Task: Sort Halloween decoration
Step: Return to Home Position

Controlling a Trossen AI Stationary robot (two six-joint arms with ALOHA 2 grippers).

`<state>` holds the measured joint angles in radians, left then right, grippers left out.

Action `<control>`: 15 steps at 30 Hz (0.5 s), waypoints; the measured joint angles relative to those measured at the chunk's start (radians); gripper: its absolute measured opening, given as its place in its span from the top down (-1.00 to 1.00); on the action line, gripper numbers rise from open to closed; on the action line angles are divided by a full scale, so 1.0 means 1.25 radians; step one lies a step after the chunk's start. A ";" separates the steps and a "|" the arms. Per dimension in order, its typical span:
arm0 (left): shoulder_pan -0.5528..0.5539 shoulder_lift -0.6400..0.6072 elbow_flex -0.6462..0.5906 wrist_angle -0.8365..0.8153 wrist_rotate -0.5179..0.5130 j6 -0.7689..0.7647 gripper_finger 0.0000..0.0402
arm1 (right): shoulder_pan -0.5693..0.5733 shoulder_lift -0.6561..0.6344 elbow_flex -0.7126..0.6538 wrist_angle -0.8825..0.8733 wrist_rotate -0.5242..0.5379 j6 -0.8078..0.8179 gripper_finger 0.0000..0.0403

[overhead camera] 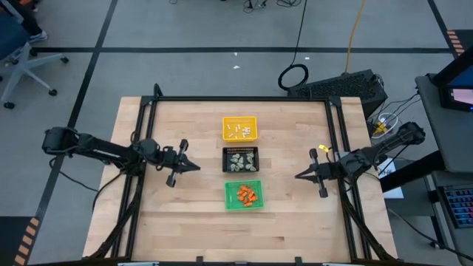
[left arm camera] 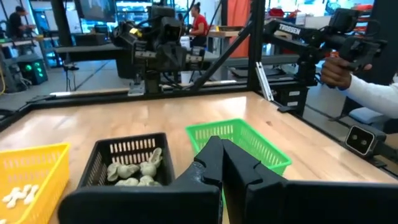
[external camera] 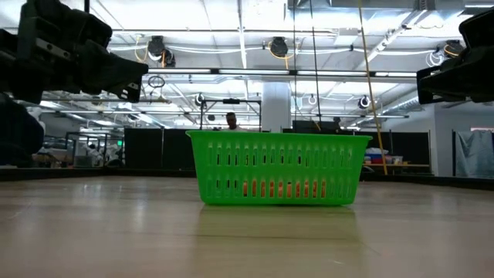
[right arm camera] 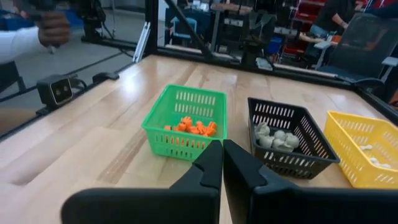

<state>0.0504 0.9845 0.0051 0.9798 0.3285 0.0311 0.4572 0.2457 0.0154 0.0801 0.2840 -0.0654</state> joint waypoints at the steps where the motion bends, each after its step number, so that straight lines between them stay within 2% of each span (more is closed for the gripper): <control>1: 0.010 -0.005 0.000 -0.010 0.012 0.000 1.00 | 0.000 -0.009 0.000 -0.002 0.000 0.000 1.00; 8: 0.067 -0.038 -0.001 -0.072 0.070 -0.001 1.00 | 0.000 -0.052 0.000 -0.011 0.000 -0.024 1.00; 15: 0.069 -0.082 -0.001 -0.089 0.071 -0.042 1.00 | 0.000 -0.096 0.000 -0.013 0.002 -0.043 1.00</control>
<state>0.1362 0.8817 0.0044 0.8690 0.4177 -0.0211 0.4572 0.1255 0.0151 0.0635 0.2867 -0.1197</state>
